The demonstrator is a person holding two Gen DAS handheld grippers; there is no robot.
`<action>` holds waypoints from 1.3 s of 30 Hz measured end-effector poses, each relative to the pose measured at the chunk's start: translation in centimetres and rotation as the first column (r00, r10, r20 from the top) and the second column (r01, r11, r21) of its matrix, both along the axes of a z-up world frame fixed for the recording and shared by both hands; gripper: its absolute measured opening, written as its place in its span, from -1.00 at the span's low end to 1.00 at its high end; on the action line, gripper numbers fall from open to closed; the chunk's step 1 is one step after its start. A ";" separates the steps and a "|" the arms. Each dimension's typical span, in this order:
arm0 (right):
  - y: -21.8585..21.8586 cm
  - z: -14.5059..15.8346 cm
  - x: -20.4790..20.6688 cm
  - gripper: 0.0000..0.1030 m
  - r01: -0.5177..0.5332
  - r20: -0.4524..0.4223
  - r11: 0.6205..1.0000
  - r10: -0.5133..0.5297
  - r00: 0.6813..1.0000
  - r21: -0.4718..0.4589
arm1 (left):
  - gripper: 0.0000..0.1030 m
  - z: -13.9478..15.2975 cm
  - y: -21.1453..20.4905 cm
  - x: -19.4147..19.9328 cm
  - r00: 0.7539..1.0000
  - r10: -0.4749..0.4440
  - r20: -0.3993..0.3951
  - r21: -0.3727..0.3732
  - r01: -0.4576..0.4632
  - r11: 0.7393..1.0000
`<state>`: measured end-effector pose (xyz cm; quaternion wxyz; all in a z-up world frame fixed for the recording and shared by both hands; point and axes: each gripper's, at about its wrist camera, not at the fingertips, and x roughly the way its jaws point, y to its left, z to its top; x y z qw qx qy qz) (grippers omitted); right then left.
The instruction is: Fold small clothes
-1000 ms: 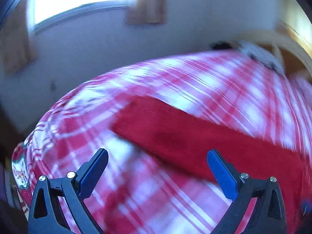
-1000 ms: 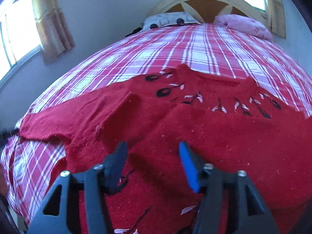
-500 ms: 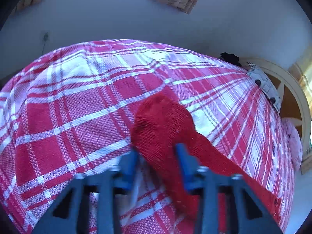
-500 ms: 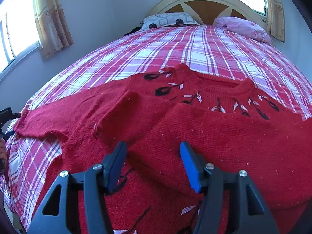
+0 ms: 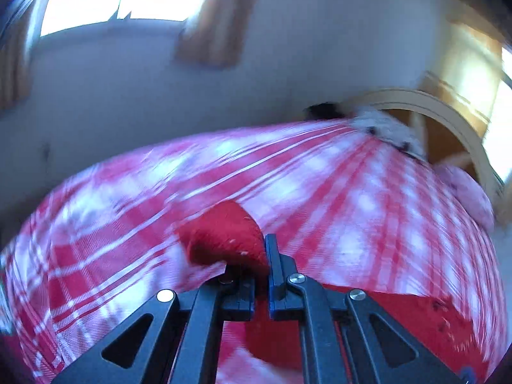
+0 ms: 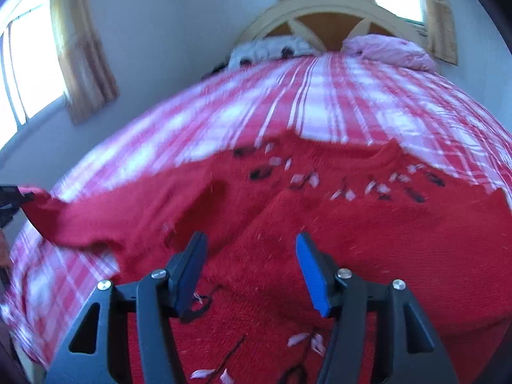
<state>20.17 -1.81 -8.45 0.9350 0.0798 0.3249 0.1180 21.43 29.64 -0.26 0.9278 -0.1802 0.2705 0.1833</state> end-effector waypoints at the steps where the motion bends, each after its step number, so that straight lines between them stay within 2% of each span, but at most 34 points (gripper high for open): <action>1: -0.7 0.6 -0.3 0.19 0.022 0.006 1.000 -0.022 1.000 0.012 | -0.91 1.3 -2.7 0.0 0.998 -0.058 0.026 0.033 0.057 0.998; 2: -1.7 1.2 -0.7 0.19 0.042 0.003 0.999 -0.042 0.999 0.019 | -0.91 2.3 -5.3 0.0 0.992 -0.115 0.047 0.052 0.113 0.992; 5: -4.3 1.8 -1.3 0.19 0.088 -0.016 0.996 -0.088 0.996 0.022 | -0.91 4.2 -12.6 -0.3 0.955 -0.280 0.098 0.111 0.269 0.957; 6: -5.0 1.8 -1.6 0.19 0.104 -0.022 0.994 -0.103 0.994 0.024 | -0.91 4.5 -16.2 -0.6 0.928 -0.357 0.106 0.141 0.341 0.929; 7: -6.3 1.6 -2.0 0.19 0.127 -0.035 0.991 -0.126 0.991 0.033 | -0.91 4.4 -18.0 -0.8 0.912 -0.397 0.107 0.153 0.379 0.913; 8: -7.1 1.4 -2.4 0.19 0.143 -0.044 0.989 -0.141 0.989 0.043 | -0.91 4.0 -21.3 -1.0 0.881 -0.463 0.102 0.169 0.443 0.880; 11: -10.5 0.5 -3.8 0.19 0.211 -0.080 0.973 -0.204 0.976 0.091 | -0.91 1.8 -27.5 -1.1 0.821 -0.569 0.053 0.187 0.551 0.813; 12: -11.4 0.2 -4.2 0.19 0.226 -0.088 0.969 -0.218 0.972 0.099 | -0.91 0.1 -30.2 -1.1 0.793 -0.609 0.015 0.183 0.597 0.781; 13: -12.3 -0.2 -4.6 0.19 0.247 -0.097 0.963 -0.238 0.967 0.107 | -0.91 -1.0 -31.6 -1.0 0.777 -0.629 -0.014 0.185 0.620 0.762; 15: -13.4 -0.7 -5.4 0.19 0.271 -0.114 0.956 -0.258 0.959 0.117 | -0.90 -4.2 -34.8 -1.0 0.732 -0.671 -0.120 0.194 0.680 0.707; 16: -13.9 -1.0 -5.7 0.19 0.275 -0.123 0.953 -0.260 0.958 0.128 | -0.90 -6.1 -36.1 -0.9 0.696 -0.691 -0.195 0.175 0.718 0.674; 19: -14.6 -1.1 -6.5 0.19 0.260 -0.130 0.952 -0.240 0.962 0.162 | -0.90 -9.0 -36.8 -1.3 0.613 -0.718 -0.330 0.089 0.777 0.623; 20: -14.5 -1.0 -6.7 0.19 0.255 -0.128 0.953 -0.236 0.963 0.162 | -0.89 -9.1 -36.6 -1.8 0.605 -0.721 -0.338 0.082 0.782 0.618; 22: -14.4 -0.8 -6.8 0.25 0.244 -0.128 0.954 -0.223 0.966 0.174 | -0.89 -8.1 -34.0 -2.8 0.610 -0.734 -0.298 0.074 0.782 0.619; 24: -14.3 -0.4 -6.4 0.25 0.220 -0.135 0.946 -0.192 0.972 0.237 | -0.89 -6.9 -31.3 -3.8 0.627 -0.737 -0.252 0.059 0.770 0.635; 27: -13.1 0.3 -5.7 0.25 0.169 -0.122 0.942 -0.138 0.983 0.289 | -0.88 -5.8 -26.4 -4.5 0.695 -0.690 -0.201 0.018 0.707 0.707; 28: -12.4 0.4 -5.3 0.25 0.149 -0.116 0.947 -0.120 0.986 0.286 | -0.88 -5.8 -24.3 -4.4 0.729 -0.655 -0.198 0.000 0.668 0.744; 29: -11.3 0.5 -4.7 0.25 0.120 -0.115 0.954 -0.091 0.989 0.276 | -0.87 -6.0 -22.9 -4.3 0.753 -0.627 -0.200 -0.009 0.639 0.769; 32: -8.4 -0.5 -3.6 0.25 0.067 -0.139 0.968 -0.034 0.990 0.243 | -0.87 -6.9 -19.5 -4.4 0.809 -0.546 -0.220 0.001 0.560 0.829; 34: -5.9 -1.1 -2.9 0.25 0.025 -0.157 0.974 0.011 0.988 0.223 | -0.87 -7.1 -17.8 -4.9 0.825 -0.519 -0.223 0.005 0.533 0.846; 36: -4.4 -1.2 -3.1 0.25 -0.004 -0.147 0.975 0.037 0.988 0.223 | -0.87 -7.3 -17.2 -5.3 0.830 -0.515 -0.212 0.003 0.528 0.850; 39: -2.8 -1.3 -3.7 0.25 -0.046 -0.135 0.972 0.079 0.988 0.232 | -0.87 -7.5 -18.2 -5.4 0.810 -0.550 -0.204 0.008 0.563 0.827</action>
